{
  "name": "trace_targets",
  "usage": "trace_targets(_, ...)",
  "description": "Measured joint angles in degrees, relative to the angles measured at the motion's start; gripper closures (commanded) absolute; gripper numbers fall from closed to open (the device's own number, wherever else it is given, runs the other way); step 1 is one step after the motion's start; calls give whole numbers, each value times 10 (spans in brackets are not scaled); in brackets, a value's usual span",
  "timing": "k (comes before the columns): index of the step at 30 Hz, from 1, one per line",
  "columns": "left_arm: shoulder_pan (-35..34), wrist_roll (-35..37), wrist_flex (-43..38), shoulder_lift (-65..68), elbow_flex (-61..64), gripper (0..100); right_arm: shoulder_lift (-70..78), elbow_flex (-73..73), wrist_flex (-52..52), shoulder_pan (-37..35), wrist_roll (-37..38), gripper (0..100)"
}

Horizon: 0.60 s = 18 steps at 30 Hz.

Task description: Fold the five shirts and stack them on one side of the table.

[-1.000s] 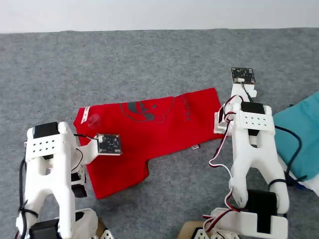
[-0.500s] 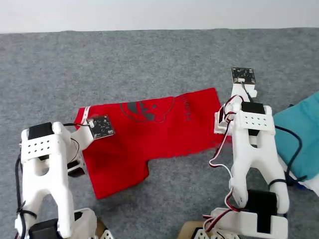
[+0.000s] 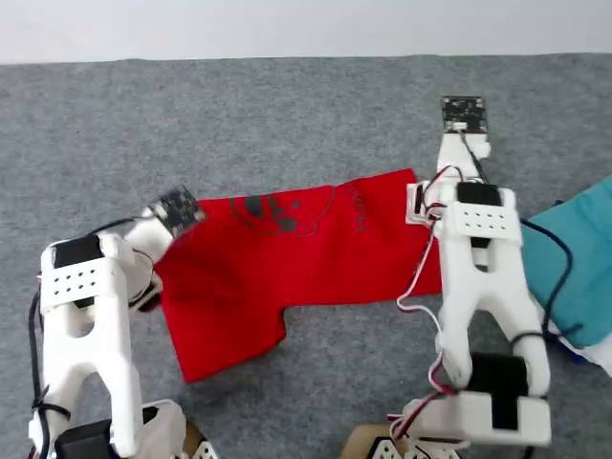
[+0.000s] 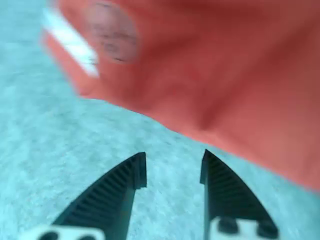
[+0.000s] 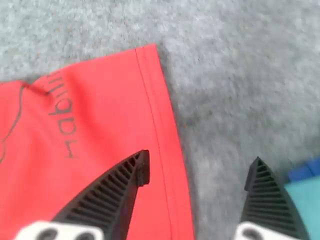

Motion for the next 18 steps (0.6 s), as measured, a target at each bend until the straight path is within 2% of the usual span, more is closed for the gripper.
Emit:
trace_targets(6, 0, 84, -59, 0, 0, 816, 113, -71, -41, -15, 0, 689)
trace_targets(9, 0, 94, -62, 0, 0, 816, 185, -135, -43, -12, 0, 701)
trace_targets(14, 0, 117, -92, 0, 19, 816, 285, -244, -43, -18, 0, 797)
trace_targets(18, 0, 122, -119, 0, 54, 816, 342, -316, -27, -26, 0, 812)
